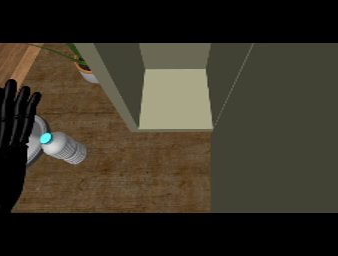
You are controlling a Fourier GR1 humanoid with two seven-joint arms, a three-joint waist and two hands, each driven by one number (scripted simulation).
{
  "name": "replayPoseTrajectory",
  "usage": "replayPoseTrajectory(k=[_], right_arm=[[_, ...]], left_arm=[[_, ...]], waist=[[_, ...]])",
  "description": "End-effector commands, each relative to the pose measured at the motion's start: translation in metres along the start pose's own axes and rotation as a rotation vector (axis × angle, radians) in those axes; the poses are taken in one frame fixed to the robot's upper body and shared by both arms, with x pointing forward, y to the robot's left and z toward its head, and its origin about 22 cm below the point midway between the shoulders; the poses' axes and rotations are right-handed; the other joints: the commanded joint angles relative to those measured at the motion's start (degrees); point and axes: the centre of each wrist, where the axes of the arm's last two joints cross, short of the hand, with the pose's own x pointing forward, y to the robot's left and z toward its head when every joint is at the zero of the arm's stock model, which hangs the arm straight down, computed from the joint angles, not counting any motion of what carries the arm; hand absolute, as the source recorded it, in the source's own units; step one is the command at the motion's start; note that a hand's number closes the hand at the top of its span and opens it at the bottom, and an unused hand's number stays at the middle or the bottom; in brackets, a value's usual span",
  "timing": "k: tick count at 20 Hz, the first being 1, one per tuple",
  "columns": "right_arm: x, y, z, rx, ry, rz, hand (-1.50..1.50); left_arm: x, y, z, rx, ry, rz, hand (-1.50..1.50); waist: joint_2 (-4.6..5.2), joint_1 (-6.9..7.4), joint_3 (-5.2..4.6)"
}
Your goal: Pick up the bottled water, place it into the cabinet and close the cabinet
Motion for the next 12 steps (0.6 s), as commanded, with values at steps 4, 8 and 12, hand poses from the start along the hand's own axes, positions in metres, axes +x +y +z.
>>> replayPoseTrajectory(k=[4,8,12], right_arm=[[0.023,0.008,0.025,0.019,0.037,0.027,-1.5],[0.016,0.026,0.03,0.213,0.114,-0.068,-1.5],[0.03,0.023,0.04,0.228,0.142,-0.093,-1.5]], left_arm=[[-0.008,0.068,-0.007,-0.193,-0.067,0.14,-1.5],[-0.034,0.086,0.01,-0.306,0.114,0.346,-1.5],[-0.027,0.148,0.015,-0.334,0.144,0.393,-1.5]], waist=[[0.67,-0.24,-0.58],[0.79,0.49,-0.63],[0.65,0.51,-0.47]])
